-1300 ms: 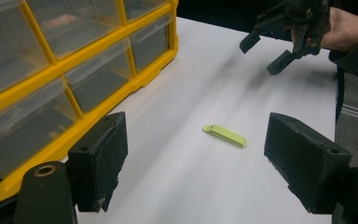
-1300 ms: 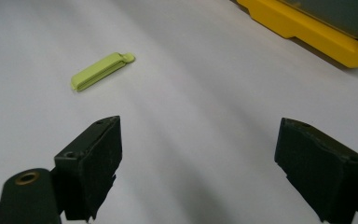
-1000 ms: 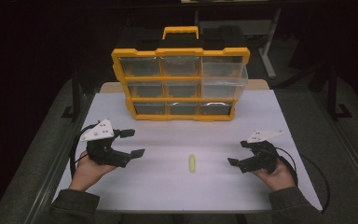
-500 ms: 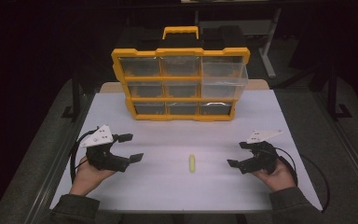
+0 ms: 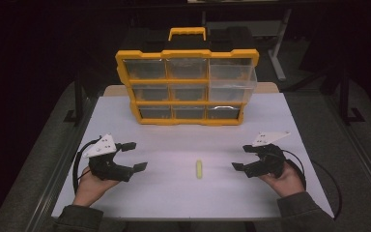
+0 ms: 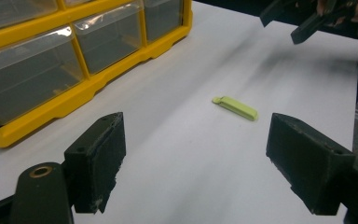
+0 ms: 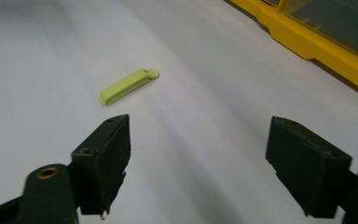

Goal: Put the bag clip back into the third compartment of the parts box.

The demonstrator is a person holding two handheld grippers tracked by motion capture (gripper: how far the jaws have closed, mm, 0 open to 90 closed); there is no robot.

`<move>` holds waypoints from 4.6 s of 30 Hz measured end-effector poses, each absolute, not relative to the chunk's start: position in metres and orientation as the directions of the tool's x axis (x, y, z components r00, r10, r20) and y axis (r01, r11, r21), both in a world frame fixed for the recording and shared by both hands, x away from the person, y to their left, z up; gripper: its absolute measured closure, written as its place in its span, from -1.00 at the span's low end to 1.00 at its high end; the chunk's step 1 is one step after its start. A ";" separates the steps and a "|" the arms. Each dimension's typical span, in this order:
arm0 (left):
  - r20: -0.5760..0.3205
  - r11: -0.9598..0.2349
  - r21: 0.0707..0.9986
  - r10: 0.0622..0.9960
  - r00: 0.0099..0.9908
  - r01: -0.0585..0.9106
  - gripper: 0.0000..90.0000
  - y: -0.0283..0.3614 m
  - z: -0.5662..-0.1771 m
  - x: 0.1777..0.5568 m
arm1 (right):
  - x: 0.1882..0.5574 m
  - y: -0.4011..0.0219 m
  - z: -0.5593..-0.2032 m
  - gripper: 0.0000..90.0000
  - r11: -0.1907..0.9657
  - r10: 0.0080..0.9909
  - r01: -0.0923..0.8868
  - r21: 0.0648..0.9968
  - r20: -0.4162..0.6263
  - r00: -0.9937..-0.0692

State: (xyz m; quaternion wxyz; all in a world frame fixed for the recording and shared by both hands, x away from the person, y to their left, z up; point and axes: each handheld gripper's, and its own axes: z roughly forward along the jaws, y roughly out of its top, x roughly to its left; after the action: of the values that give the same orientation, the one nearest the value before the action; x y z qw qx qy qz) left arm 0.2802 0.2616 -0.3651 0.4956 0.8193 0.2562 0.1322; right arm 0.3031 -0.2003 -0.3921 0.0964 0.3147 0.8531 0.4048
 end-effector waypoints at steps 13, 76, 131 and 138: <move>-0.031 -0.383 0.877 0.558 0.830 0.290 -0.55 0.262 -0.376 0.278 | 0.310 -0.160 -0.370 0.51 0.516 0.533 0.438 0.736 0.125 -0.837; -0.065 -0.356 0.885 0.546 0.835 0.301 -0.54 0.261 -0.384 0.274 | 0.315 -0.080 -0.435 0.97 0.690 0.456 0.429 0.583 0.110 -0.883; -0.046 -0.377 0.874 0.564 0.824 0.306 -0.57 0.261 -0.388 0.274 | 0.329 -0.089 -0.434 0.58 0.678 0.535 0.448 0.583 0.026 -0.845; -0.046 -0.378 0.873 0.567 0.823 0.309 -0.57 0.263 -0.388 0.274 | 0.329 -0.087 -0.435 0.69 0.689 0.526 0.440 0.576 0.019 -0.850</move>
State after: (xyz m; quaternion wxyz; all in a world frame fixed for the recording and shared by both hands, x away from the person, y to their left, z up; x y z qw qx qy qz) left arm 0.2741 0.2627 -0.3885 0.4898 0.8194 0.2671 0.1316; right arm 0.3290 -0.0872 -0.4354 0.0739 0.2637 0.9161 0.2929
